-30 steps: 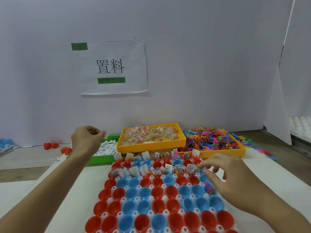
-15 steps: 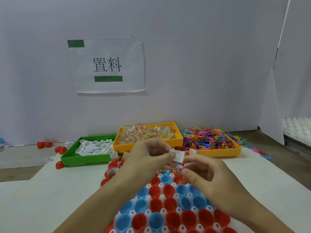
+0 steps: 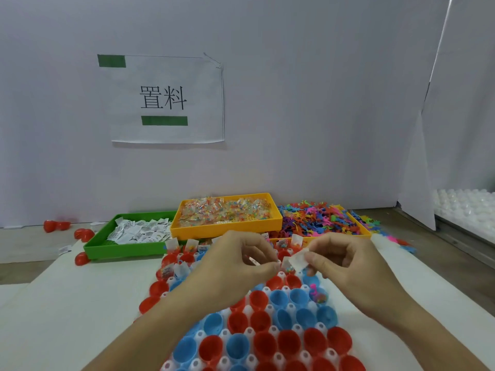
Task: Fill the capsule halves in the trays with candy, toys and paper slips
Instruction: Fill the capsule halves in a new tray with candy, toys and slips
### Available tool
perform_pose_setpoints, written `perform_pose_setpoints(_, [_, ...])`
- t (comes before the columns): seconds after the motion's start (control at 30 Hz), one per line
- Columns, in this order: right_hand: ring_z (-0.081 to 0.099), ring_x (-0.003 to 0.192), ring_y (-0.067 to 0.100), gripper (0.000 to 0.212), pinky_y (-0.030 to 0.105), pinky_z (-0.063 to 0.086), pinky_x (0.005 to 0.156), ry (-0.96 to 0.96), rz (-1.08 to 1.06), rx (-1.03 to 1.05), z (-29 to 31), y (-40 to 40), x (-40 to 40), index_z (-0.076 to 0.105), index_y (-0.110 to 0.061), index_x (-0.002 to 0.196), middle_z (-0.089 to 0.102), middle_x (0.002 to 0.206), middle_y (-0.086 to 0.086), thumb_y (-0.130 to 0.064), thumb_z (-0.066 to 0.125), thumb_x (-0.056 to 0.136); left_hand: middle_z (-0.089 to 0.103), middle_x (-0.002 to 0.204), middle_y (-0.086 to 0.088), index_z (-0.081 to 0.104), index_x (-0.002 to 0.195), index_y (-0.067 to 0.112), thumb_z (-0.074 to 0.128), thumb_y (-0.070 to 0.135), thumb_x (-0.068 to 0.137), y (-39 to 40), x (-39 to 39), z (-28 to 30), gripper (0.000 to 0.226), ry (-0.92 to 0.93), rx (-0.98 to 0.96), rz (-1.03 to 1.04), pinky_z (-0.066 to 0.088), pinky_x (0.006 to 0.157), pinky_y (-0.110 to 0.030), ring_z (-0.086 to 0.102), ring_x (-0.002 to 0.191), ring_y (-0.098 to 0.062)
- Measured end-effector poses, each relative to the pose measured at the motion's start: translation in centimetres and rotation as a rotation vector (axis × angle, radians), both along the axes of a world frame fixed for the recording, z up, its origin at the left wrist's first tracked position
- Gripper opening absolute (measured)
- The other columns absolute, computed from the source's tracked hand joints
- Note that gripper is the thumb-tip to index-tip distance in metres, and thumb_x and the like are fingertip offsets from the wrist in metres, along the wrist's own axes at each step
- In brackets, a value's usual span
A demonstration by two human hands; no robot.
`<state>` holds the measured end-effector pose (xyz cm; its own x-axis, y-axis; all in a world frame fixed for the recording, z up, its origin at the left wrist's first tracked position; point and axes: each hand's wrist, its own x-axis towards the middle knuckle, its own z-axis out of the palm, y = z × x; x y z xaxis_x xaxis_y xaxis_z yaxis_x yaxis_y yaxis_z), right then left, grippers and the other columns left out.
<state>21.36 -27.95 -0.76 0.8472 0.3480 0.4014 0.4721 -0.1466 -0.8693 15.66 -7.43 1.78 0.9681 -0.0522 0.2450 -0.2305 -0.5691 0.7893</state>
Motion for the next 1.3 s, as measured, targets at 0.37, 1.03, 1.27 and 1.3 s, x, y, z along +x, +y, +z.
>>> perform_pose_setpoints(0.37, [0.064, 0.080, 0.002, 0.030, 0.011, 0.047, 0.068, -0.181, -0.113, -0.513, -0.7, -2.1, 1.6, 0.073, -0.034, 0.069, 0.071, 0.075, -0.021, -0.009, 0.076, 0.085, 0.072, 0.077, 0.010, 0.072, 0.078, 0.029, 0.072, 0.025, 0.086, 3.4, 0.8, 1.7, 0.009, -0.118, 0.040, 0.151, 0.059, 0.072, -0.026, 0.069, 0.073, -0.007])
perform_pose_setpoints(1.03, [0.056, 0.096, -0.009, 0.031, 0.006, 0.044, 0.074, -0.200, -0.092, -0.594, -1.6, -2.2, 2.4, 0.077, -0.041, 0.094, 0.068, 0.086, -0.027, -0.013, 0.064, 0.095, 0.071, 0.083, 0.012, 0.073, 0.084, 0.028, 0.066, 0.022, 0.091, 5.1, 1.8, 1.0, 0.012, -0.165, 0.107, 0.244, 0.046, 0.062, -0.004, 0.064, 0.079, 0.005])
perform_pose_setpoints(1.27, [0.062, 0.102, 0.001, 0.029, 0.007, 0.042, 0.079, -0.227, -0.283, -0.497, -1.3, -2.5, 4.2, 0.071, -0.023, 0.120, 0.071, 0.112, -0.012, -0.011, 0.054, 0.100, 0.071, 0.094, 0.012, 0.071, 0.094, 0.028, 0.058, 0.029, 0.097, 10.1, 1.1, -3.0, 0.013, -0.191, -0.038, 0.556, 0.042, 0.069, -0.014, 0.062, 0.089, 0.002])
perform_pose_setpoints(1.3, [0.064, 0.102, 0.005, 0.029, 0.013, 0.044, 0.082, -0.198, -0.306, -0.494, -1.1, -2.6, 4.8, 0.071, -0.021, 0.119, 0.072, 0.109, -0.009, -0.009, 0.052, 0.100, 0.071, 0.095, 0.011, 0.070, 0.093, 0.028, 0.056, 0.029, 0.098, 10.9, 0.7, -4.0, 0.015, -0.195, -0.089, 0.572, 0.043, 0.071, -0.017, 0.062, 0.092, -0.002])
